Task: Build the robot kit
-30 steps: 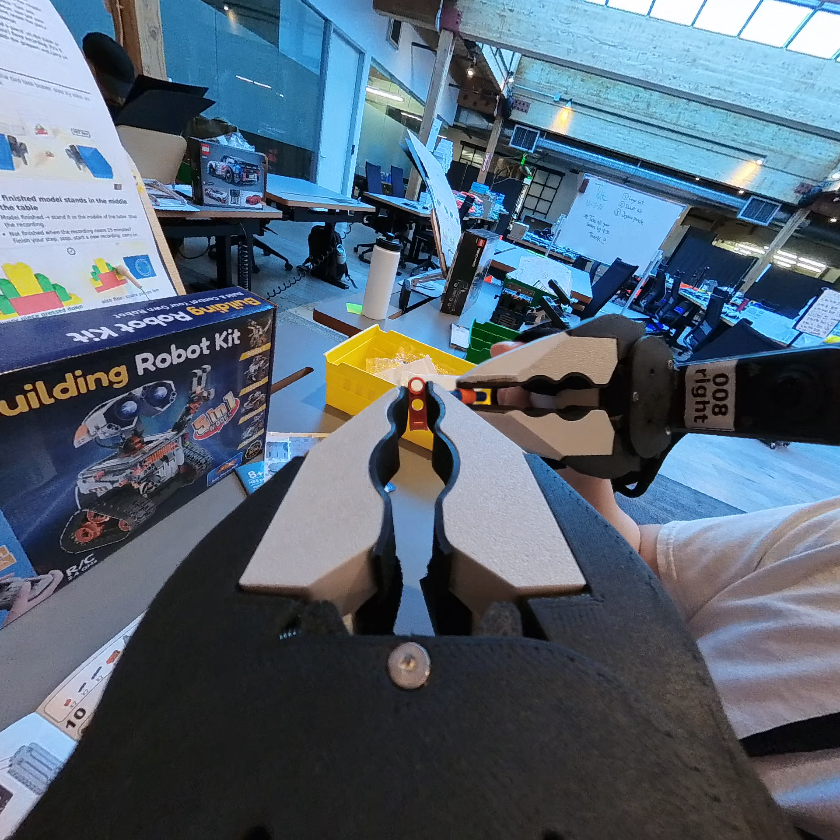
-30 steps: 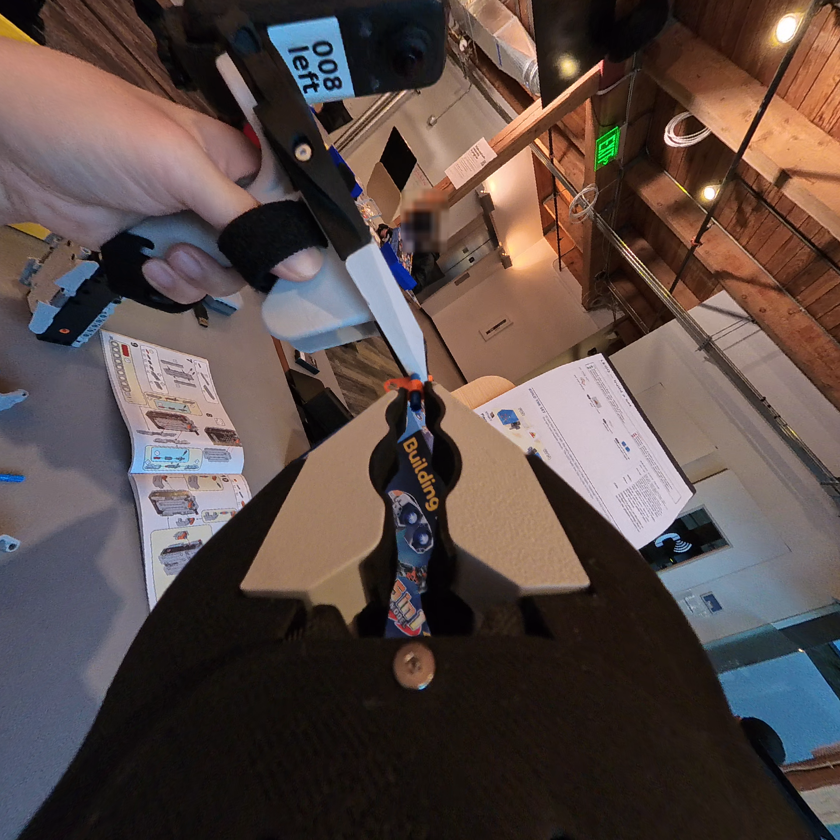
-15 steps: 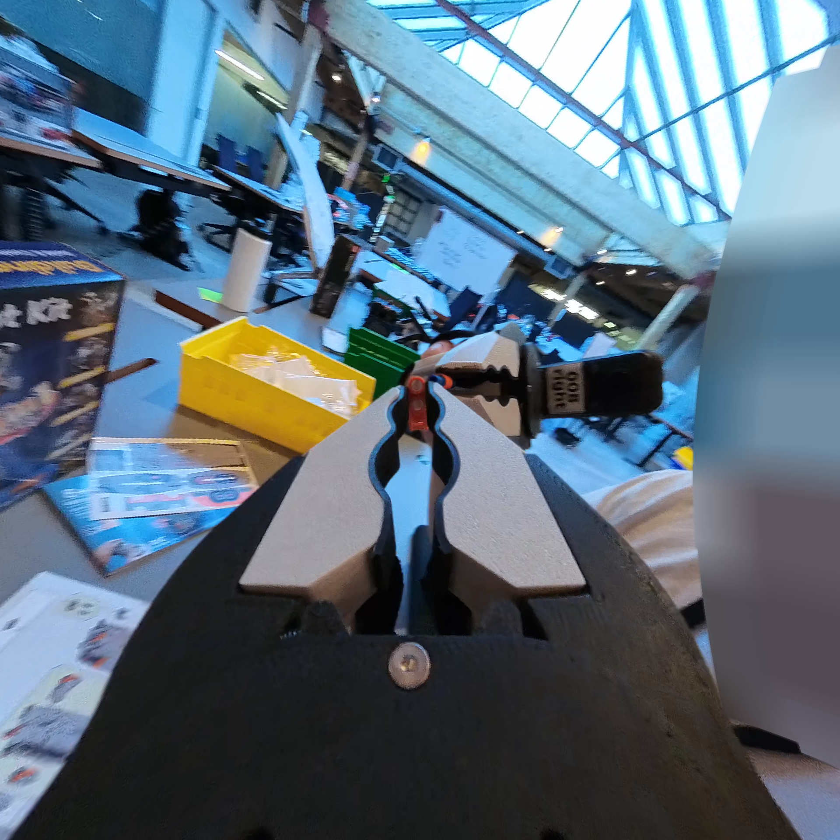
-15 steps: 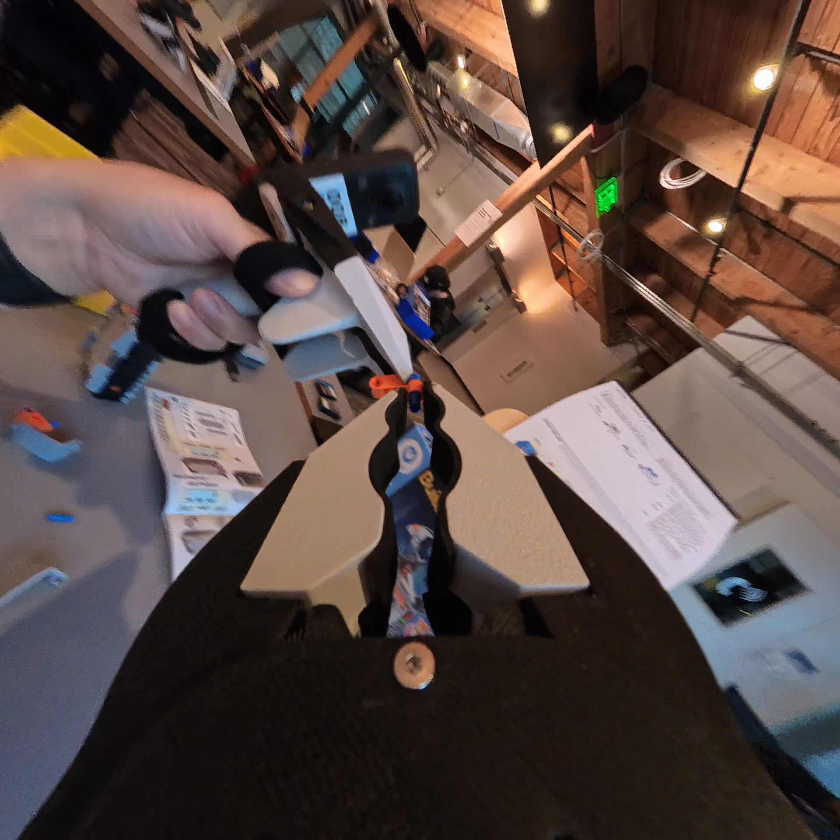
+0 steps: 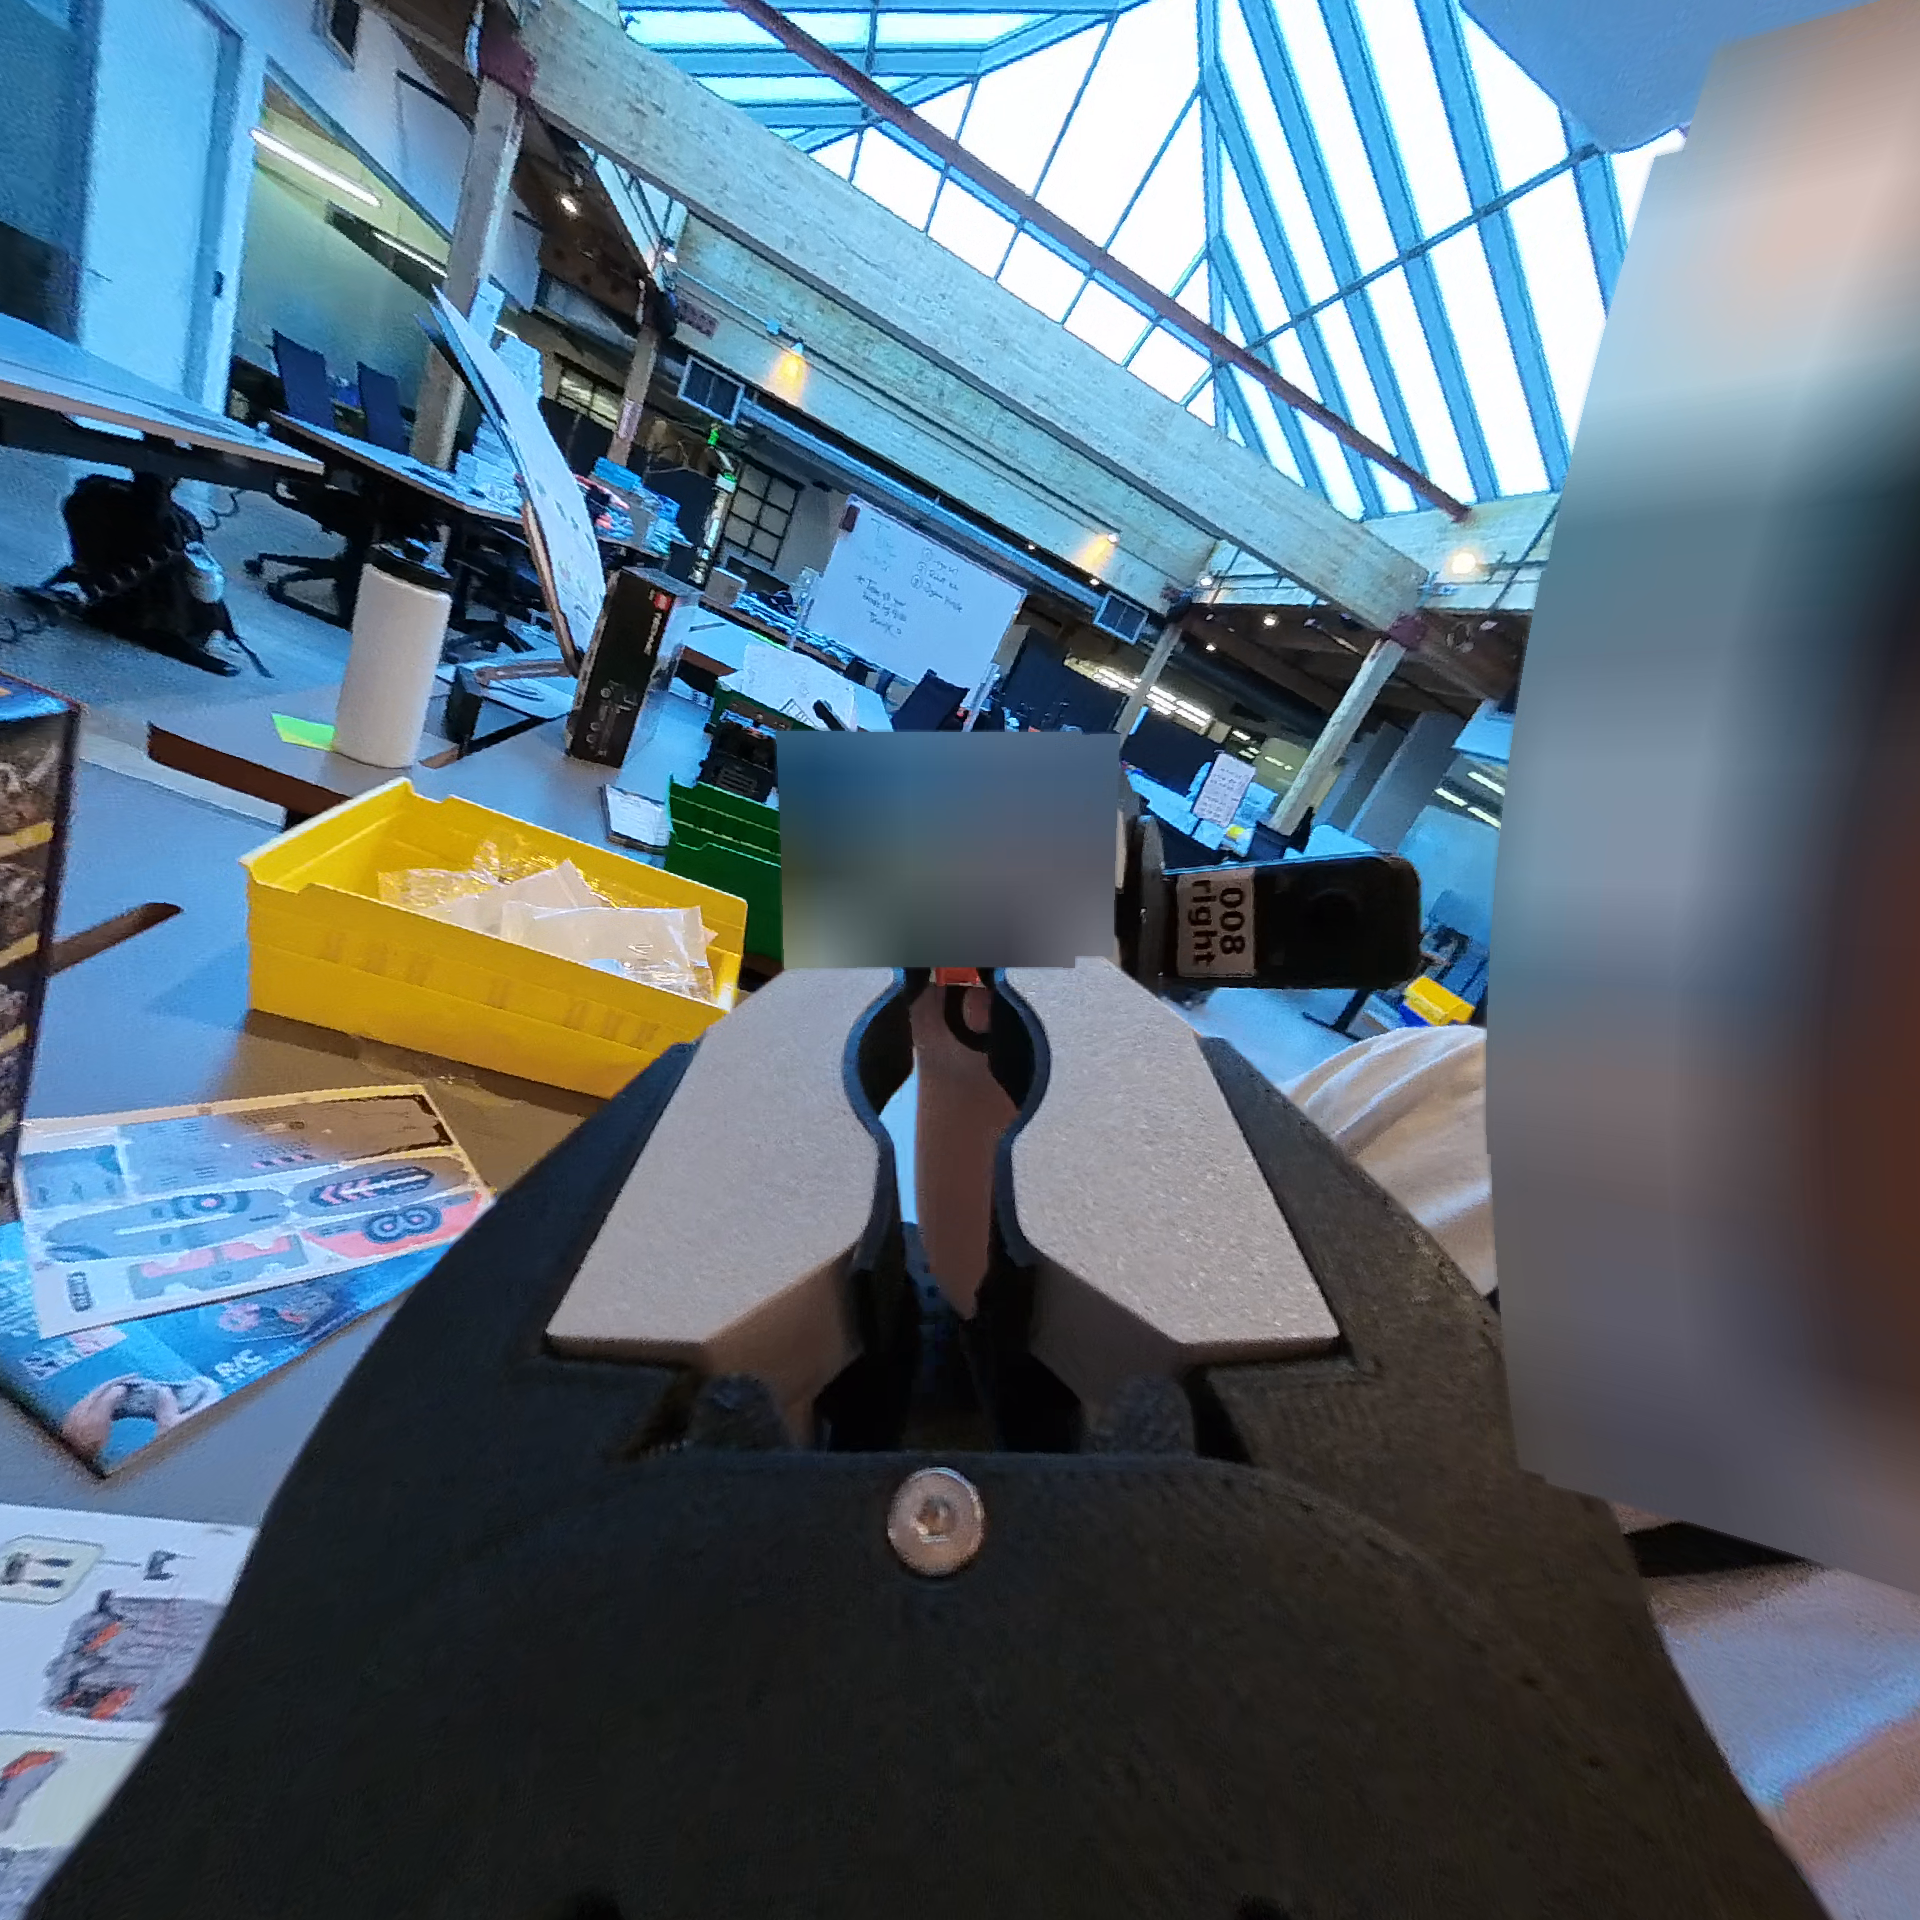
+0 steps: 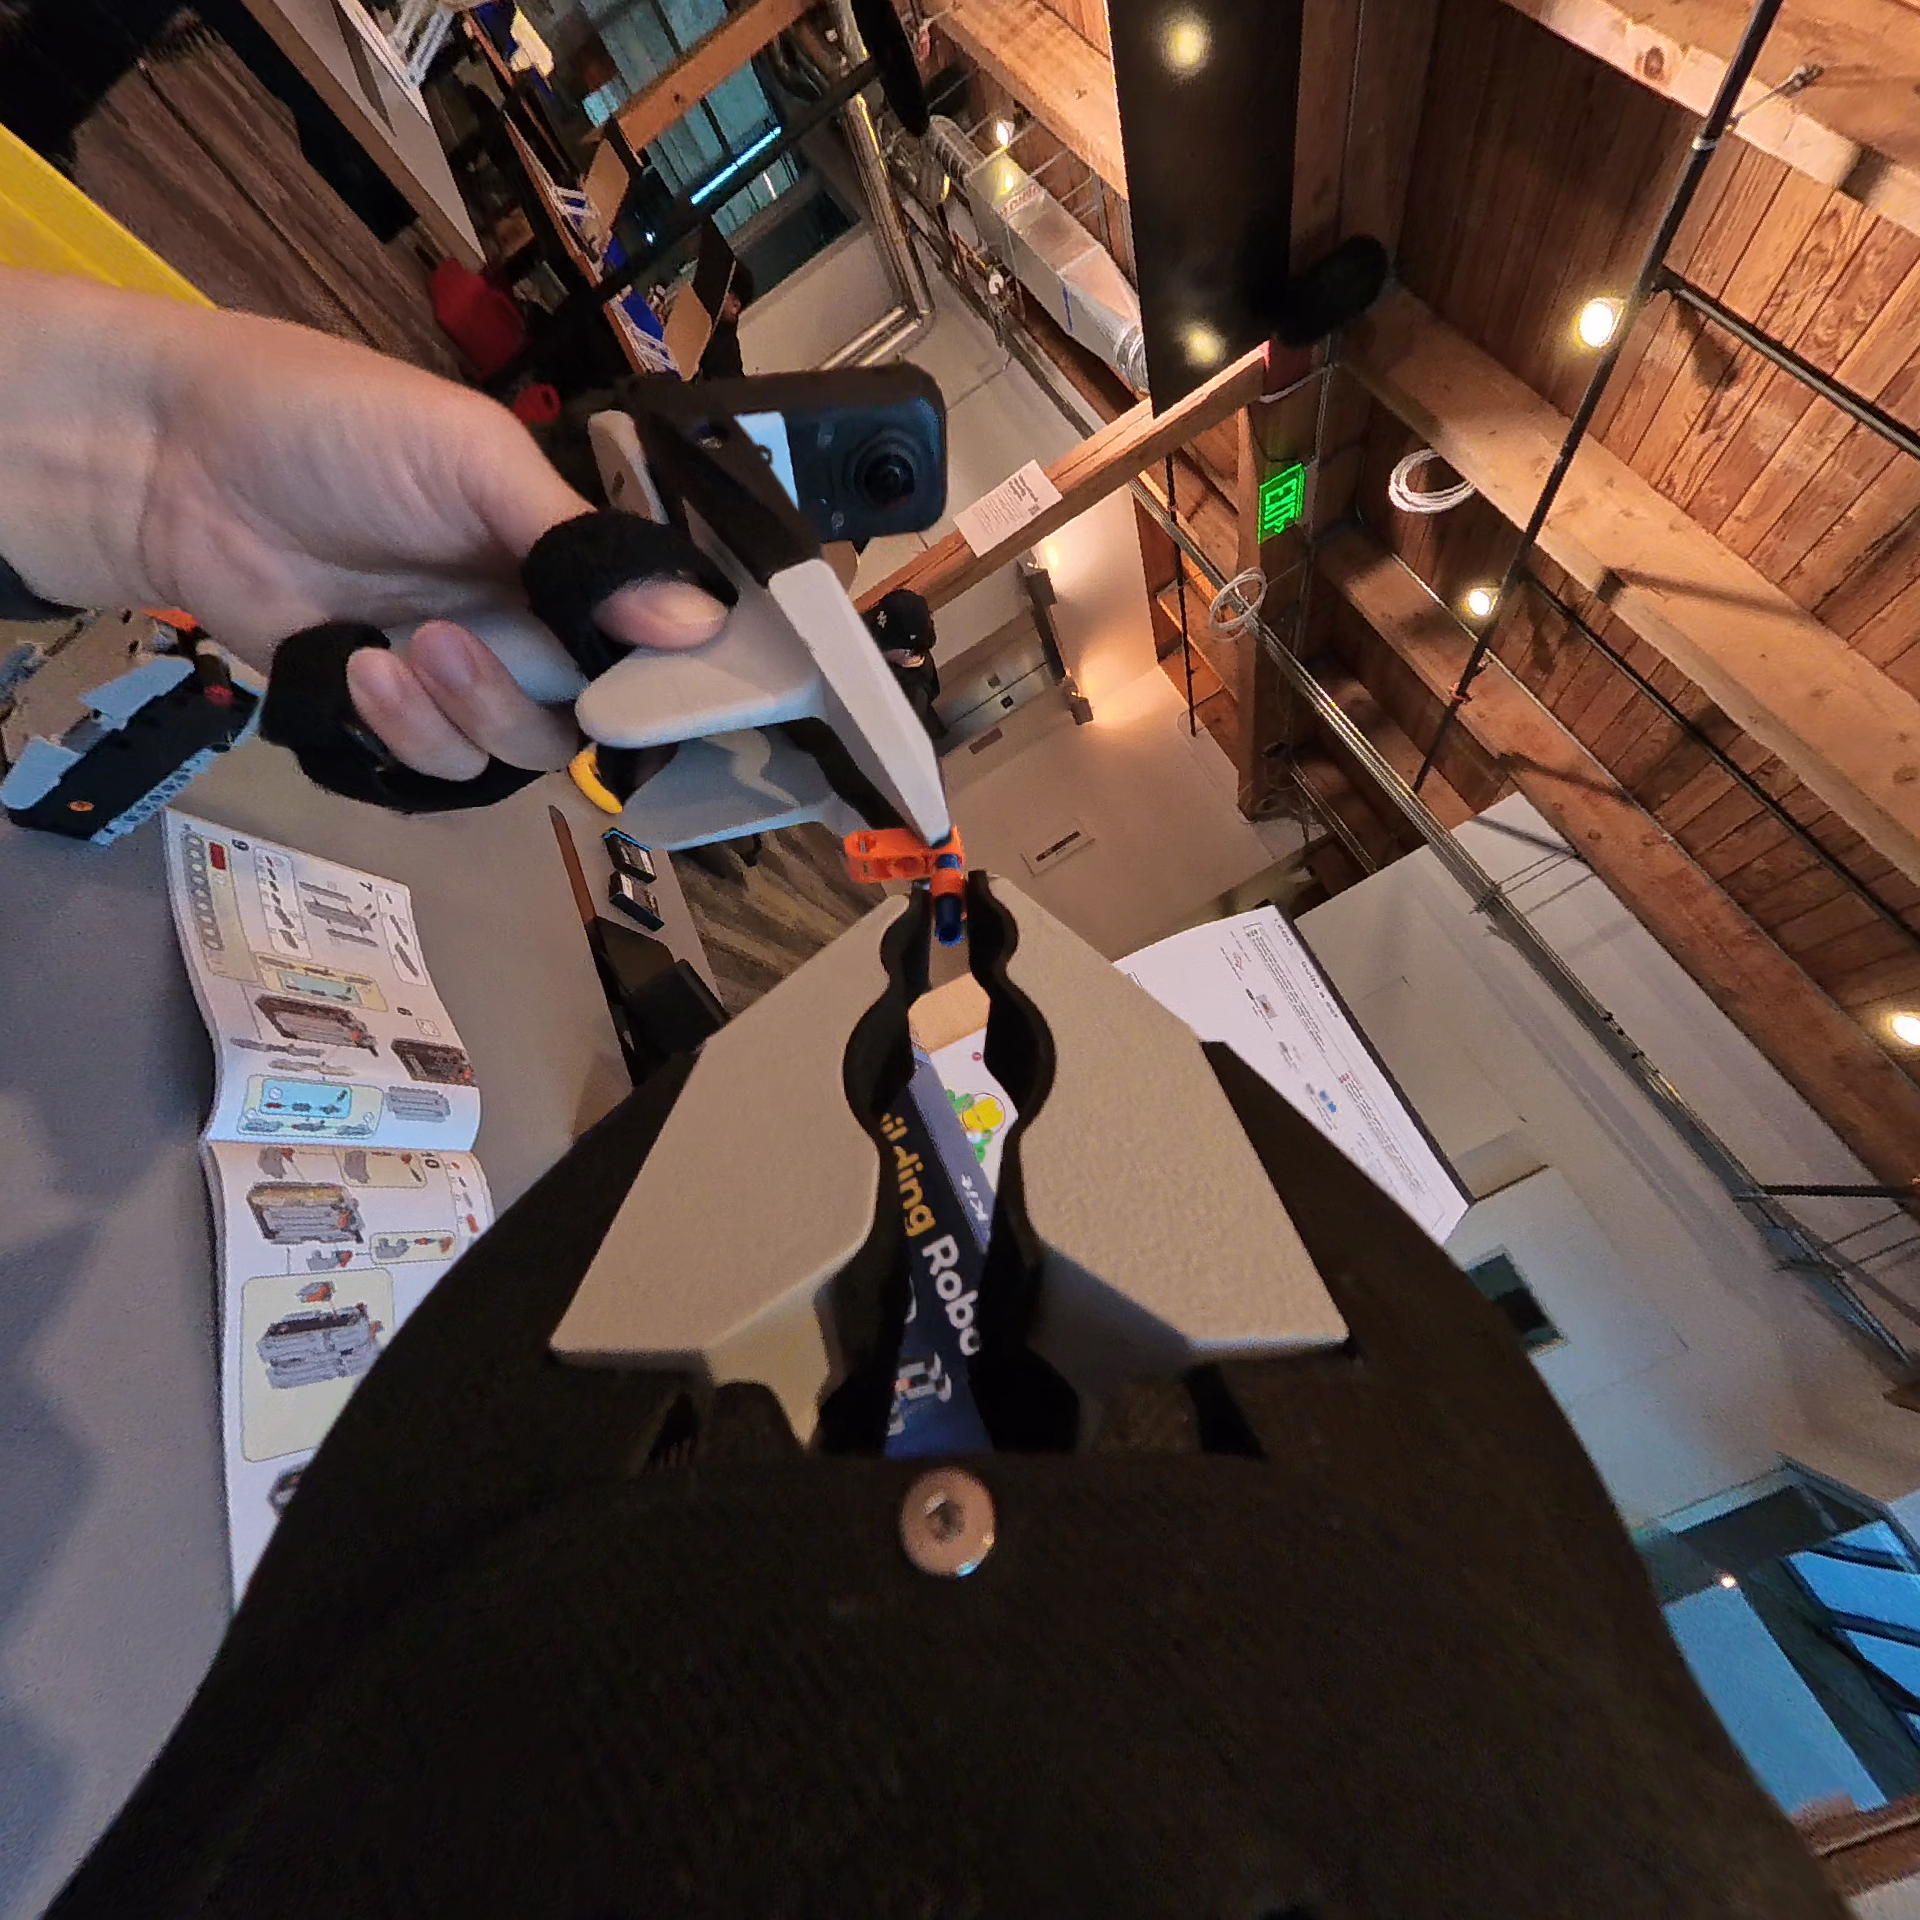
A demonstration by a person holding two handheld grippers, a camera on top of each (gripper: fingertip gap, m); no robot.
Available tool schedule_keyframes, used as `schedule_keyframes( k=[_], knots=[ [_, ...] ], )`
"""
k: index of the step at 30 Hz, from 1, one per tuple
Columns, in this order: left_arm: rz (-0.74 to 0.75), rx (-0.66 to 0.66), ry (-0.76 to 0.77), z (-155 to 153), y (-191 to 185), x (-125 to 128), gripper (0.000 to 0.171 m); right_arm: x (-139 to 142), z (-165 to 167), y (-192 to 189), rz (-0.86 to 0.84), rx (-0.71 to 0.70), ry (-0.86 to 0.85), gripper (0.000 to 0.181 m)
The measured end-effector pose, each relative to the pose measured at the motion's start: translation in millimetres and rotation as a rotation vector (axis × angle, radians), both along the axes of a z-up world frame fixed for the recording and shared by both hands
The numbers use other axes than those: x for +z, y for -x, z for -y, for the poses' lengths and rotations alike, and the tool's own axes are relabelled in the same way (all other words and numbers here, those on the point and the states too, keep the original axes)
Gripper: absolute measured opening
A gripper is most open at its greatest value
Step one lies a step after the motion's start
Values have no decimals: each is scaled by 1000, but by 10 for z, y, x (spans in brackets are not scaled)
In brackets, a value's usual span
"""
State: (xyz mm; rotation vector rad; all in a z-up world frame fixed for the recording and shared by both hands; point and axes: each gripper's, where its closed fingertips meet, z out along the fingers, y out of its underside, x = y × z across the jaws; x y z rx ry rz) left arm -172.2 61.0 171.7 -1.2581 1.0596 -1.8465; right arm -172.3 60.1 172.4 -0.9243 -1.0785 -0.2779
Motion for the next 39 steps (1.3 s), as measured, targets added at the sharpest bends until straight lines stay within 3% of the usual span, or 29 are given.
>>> schedule_keyframes(
  k=[1, 6, 11, 33, 39],
  knots=[
    [1, 9, -19, 8, -5, 4, 5, 4, 0, -3, -8, -2, 13, 6],
    [7, 41, -74, 27, -15, 24, 5, 29, 20, -10, -71, 49, 69, 6],
    [46, -34, -23, 87, 15, 69, 5, 73, 77, 11, -205, 227, 141, 5],
    [70, -49, -48, 158, 29, 119, 5, 120, 143, 18, -335, 400, 201, 5],
    [74, -53, -96, 186, 30, 119, 5, 115, 161, 18, -408, 533, 363, 6]
  ],
)
